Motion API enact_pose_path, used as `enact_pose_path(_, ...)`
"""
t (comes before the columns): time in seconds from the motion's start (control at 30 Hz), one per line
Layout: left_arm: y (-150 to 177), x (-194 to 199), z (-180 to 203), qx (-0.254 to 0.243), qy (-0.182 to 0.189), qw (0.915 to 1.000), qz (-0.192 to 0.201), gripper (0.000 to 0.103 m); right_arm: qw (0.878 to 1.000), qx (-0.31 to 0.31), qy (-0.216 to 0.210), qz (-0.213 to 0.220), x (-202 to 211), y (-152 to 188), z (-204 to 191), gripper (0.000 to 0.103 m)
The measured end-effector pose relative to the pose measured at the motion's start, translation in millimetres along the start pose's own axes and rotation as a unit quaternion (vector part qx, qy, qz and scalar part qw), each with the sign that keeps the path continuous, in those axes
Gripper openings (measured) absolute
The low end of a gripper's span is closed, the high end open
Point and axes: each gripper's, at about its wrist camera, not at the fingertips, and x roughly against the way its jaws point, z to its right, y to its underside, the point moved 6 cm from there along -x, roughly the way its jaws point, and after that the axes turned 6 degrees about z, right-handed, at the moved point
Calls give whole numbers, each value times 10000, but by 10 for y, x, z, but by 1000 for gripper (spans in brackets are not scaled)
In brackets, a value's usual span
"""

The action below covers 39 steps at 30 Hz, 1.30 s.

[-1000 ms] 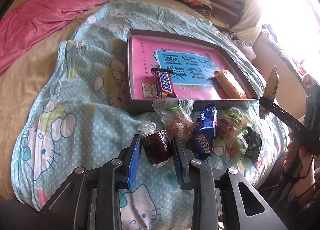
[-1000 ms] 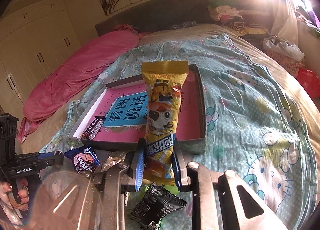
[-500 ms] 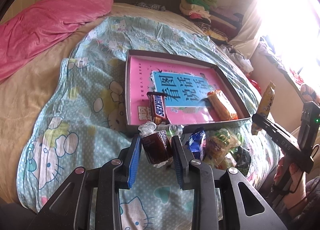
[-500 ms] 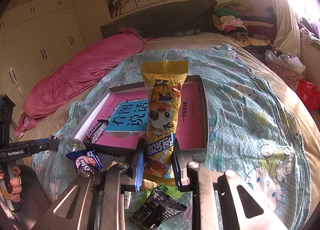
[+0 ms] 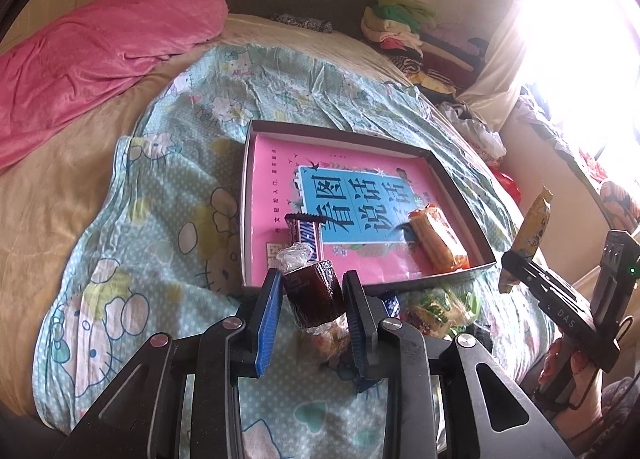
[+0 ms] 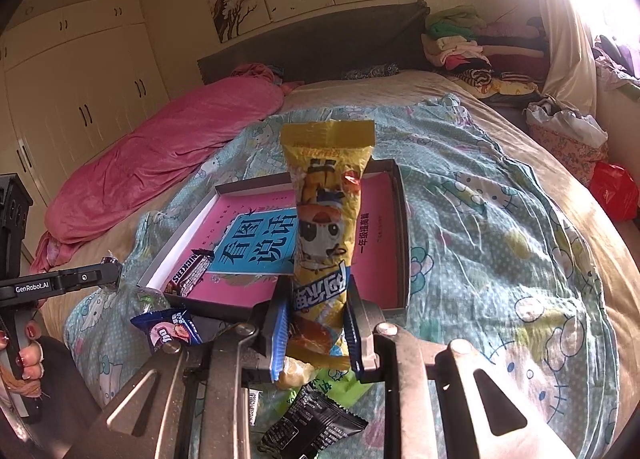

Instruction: Organize snacks

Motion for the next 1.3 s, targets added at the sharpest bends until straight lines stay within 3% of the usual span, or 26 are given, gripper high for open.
enact_pose_path(0.73,-235,-281,226,37,31,9999,95,32,9999,-64,1,111,-34,-78,56,25)
enact_pose_path(1.3,-198,-687,440,-96,-7,9999,-115,32,9995,-195,123,226,-131,-208,189,25)
